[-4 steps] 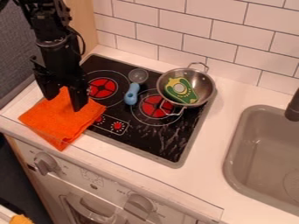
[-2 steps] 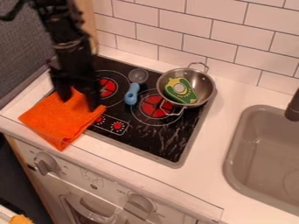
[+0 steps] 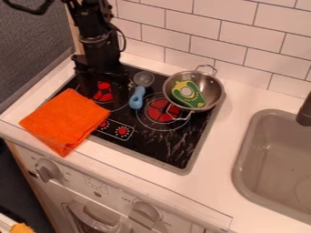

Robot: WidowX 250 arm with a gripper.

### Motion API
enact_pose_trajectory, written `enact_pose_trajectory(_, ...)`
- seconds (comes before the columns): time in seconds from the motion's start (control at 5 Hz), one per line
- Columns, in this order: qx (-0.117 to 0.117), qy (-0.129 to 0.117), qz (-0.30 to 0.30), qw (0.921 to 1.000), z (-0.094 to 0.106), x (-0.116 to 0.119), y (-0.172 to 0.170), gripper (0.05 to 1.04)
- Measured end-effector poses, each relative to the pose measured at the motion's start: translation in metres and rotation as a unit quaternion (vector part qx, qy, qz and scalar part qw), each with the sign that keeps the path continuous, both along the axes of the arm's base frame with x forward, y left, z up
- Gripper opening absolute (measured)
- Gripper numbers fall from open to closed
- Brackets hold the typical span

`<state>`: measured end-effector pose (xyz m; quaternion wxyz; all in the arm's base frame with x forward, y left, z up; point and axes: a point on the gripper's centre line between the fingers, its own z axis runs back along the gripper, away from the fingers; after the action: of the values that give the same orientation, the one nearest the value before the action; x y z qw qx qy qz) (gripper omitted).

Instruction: Move the spoon to the top left of the burner

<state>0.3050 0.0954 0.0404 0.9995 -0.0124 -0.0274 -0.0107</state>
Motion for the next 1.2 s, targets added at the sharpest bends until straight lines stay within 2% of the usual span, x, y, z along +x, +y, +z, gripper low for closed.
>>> enact_pose_trajectory(0.4, -0.016, -0.01, 0.01, 0.9998, -0.009, 0.018, -0.012, 1.0)
enact_pose_trajectory(0.6, -0.022, -0.024, 0.007, 0.9994, -0.008, 0.025, -0.023, 1.0)
enact_pose_trajectory(0.8, -0.02, -0.022, 0.009, 0.9995, -0.017, 0.027, -0.026, 1.0)
enact_pose_trajectory(1.0, 0.001, -0.005, 0.008, 1.0, -0.031, 0.03, -0.021, 0.95)
enact_pose_trajectory(1.2, 0.019, -0.005, 0.012, 0.9997, -0.033, 0.03, -0.017, 0.664)
